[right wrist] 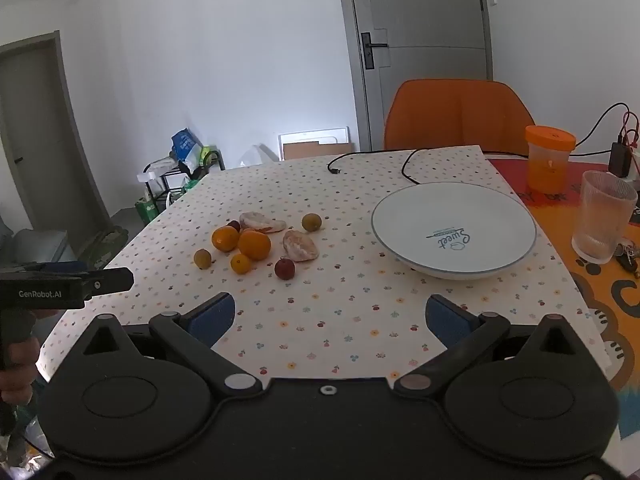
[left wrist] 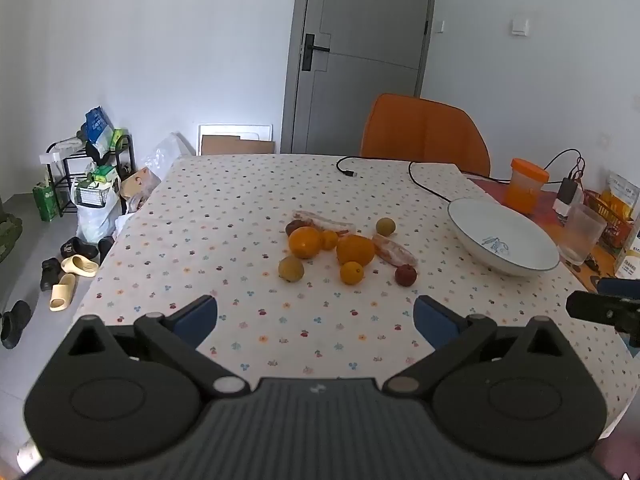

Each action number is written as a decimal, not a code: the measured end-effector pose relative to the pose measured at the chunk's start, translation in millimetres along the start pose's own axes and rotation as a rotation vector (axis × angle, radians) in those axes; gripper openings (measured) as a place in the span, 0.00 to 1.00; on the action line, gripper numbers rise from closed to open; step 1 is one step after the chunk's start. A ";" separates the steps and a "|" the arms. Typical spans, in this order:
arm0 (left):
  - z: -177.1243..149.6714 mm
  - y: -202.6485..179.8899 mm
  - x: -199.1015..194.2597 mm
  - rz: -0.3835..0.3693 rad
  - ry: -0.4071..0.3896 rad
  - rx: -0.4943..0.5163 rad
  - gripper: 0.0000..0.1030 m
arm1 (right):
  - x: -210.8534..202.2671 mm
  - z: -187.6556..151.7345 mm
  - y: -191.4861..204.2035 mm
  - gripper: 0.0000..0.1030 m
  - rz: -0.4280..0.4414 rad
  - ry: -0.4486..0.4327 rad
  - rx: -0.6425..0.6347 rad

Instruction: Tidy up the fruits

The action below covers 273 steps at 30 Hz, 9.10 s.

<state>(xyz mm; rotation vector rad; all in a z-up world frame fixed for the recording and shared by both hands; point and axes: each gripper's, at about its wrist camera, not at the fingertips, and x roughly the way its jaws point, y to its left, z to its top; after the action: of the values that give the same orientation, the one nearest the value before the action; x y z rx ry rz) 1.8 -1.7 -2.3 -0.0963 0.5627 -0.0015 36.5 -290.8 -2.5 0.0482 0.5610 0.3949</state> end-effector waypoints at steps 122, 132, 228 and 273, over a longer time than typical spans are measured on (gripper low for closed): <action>5.3 -5.6 145.8 -0.156 0.081 -0.094 0.22 | 175.5 24.6 12.0 0.43 0.243 0.144 -0.086; 6.7 -4.5 134.1 -0.161 0.063 -0.098 0.22 | 176.9 22.8 17.2 0.21 0.242 0.122 -0.120; 42.1 -128.2 119.0 -0.213 -0.016 0.028 0.88 | 49.0 14.6 -129.7 0.75 -0.026 -0.105 0.120; 7.3 1.8 76.4 -0.040 -0.054 -0.163 1.00 | 60.6 12.1 -39.4 1.00 0.030 -0.121 0.068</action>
<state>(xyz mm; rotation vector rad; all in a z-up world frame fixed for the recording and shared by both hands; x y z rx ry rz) 70.2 -1.4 -37.0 -0.2654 0.5064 0.0082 103.6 -303.5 -29.0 0.1451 0.4545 0.3990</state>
